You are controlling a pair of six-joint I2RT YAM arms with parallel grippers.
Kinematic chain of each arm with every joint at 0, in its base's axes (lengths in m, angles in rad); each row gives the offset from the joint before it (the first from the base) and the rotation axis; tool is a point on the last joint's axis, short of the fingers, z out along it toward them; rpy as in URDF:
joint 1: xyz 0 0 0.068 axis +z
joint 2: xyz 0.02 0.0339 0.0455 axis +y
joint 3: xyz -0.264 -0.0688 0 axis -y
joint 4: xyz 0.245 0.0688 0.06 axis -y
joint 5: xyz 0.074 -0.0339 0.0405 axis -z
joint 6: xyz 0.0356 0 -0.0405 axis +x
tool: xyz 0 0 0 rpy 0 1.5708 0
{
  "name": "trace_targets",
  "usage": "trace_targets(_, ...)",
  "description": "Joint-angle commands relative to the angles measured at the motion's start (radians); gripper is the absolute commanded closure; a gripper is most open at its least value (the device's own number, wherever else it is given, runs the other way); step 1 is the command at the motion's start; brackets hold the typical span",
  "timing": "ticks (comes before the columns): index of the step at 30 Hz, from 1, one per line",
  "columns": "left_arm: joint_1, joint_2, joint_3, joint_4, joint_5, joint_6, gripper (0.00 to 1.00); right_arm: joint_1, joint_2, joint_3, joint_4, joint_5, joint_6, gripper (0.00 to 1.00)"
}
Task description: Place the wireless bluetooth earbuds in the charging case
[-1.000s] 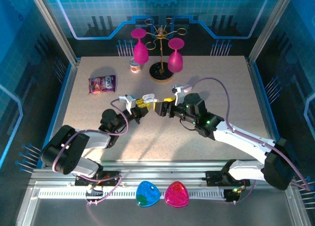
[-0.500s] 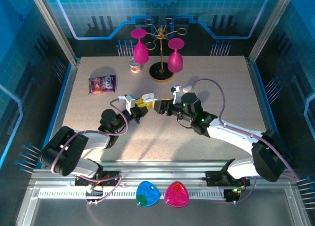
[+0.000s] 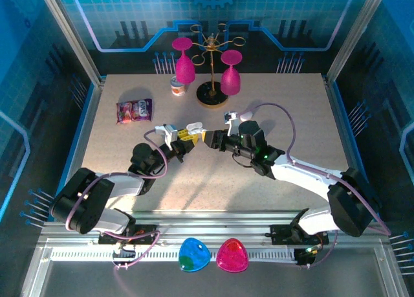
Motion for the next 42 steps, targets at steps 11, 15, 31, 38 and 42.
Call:
trace_targets(11,-0.005,-0.006,0.005,0.018,0.004,-0.010,0.96,-0.013,0.025,0.027,0.040,-0.046,-0.012,0.63)
trace_targets(15,-0.005,-0.005,0.002,0.018,0.005,-0.008,0.96,-0.015,0.028,0.035,0.036,-0.054,-0.018,0.63)
trace_targets(31,-0.005,0.005,-0.001,0.030,0.013,-0.011,0.96,-0.024,0.025,0.049,0.025,-0.077,-0.033,0.76)
trace_targets(38,-0.005,0.008,-0.003,0.035,0.018,0.008,0.96,-0.025,0.004,0.049,-0.002,-0.081,-0.055,0.77)
trace_targets(42,-0.005,0.021,-0.004,0.058,0.027,0.008,0.96,-0.028,-0.013,0.044,-0.015,-0.085,-0.064,0.71)
